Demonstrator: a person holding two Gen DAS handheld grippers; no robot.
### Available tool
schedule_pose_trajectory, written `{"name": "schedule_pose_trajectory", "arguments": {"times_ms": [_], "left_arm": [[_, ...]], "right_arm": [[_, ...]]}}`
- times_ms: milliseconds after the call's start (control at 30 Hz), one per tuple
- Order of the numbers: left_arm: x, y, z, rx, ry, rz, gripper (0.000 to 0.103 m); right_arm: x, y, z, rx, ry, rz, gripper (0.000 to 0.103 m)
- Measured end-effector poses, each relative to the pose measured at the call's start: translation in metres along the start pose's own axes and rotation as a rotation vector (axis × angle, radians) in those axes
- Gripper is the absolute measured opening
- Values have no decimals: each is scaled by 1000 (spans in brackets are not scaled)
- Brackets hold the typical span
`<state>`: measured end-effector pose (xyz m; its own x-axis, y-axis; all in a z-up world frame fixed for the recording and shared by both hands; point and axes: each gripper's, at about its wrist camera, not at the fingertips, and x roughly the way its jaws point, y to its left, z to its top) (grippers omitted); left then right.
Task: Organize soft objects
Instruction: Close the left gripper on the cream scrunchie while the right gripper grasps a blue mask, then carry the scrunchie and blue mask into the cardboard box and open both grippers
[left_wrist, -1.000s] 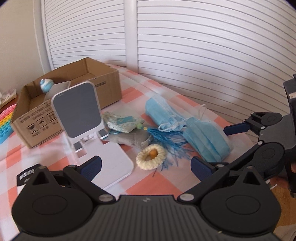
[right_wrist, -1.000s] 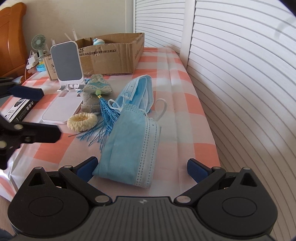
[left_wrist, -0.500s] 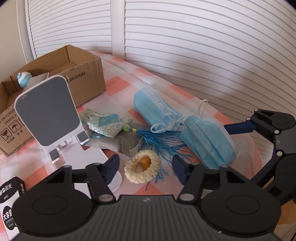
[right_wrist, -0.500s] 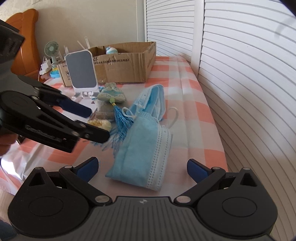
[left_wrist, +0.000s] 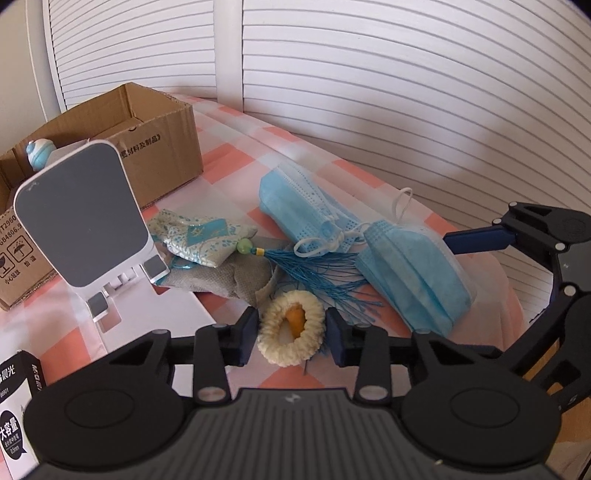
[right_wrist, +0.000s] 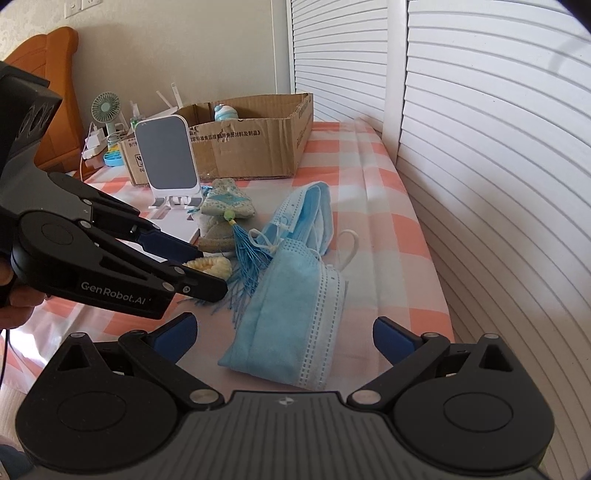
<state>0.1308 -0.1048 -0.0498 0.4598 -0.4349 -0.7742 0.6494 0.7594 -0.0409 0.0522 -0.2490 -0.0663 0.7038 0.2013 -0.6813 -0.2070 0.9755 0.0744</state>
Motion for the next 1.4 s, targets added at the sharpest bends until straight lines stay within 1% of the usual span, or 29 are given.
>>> {"name": "schedule_pose_trajectory", "arguments": {"times_ms": [133,300,533,567,600,633,700,733,800,867,900,1000,1233,1400], "left_arm": [[-10,-3,1,17,-24,5,37],[-23,-6,3,39,-49,10,37],[-32,-7,-3,40,-54,4,37],[-33,-7,-4,40,-53,1,37],[-34,-7,-5,40,-52,0,37],[-34,-7,-5,40,-50,1,37],[-36,-7,-7,45,-48,0,37],[-37,-7,-8,48,-46,0,38],[-40,-7,-10,50,-43,-3,37],[-43,-7,-12,51,-39,-3,37],[-44,-6,-13,53,-37,-3,37],[-50,-7,-16,62,-33,1,37],[-65,-3,-25,69,-33,11,37],[-75,4,-30,63,-35,31,38]], "right_arm": [[2,3,2,-7,14,-4,97],[7,6,4,-15,39,-35,87],[13,4,8,5,55,-59,83],[15,3,9,9,62,-62,79],[17,3,9,8,70,-68,72],[17,4,9,-1,70,-79,68],[16,4,10,-8,70,-83,57],[15,4,11,-7,72,-80,55],[12,4,11,-12,73,-86,47],[8,4,11,-18,73,-87,45],[6,5,12,-24,71,-84,41],[0,7,13,-43,63,-79,39],[-20,19,24,-96,23,-71,38],[-27,28,35,-119,3,-40,38]]}}
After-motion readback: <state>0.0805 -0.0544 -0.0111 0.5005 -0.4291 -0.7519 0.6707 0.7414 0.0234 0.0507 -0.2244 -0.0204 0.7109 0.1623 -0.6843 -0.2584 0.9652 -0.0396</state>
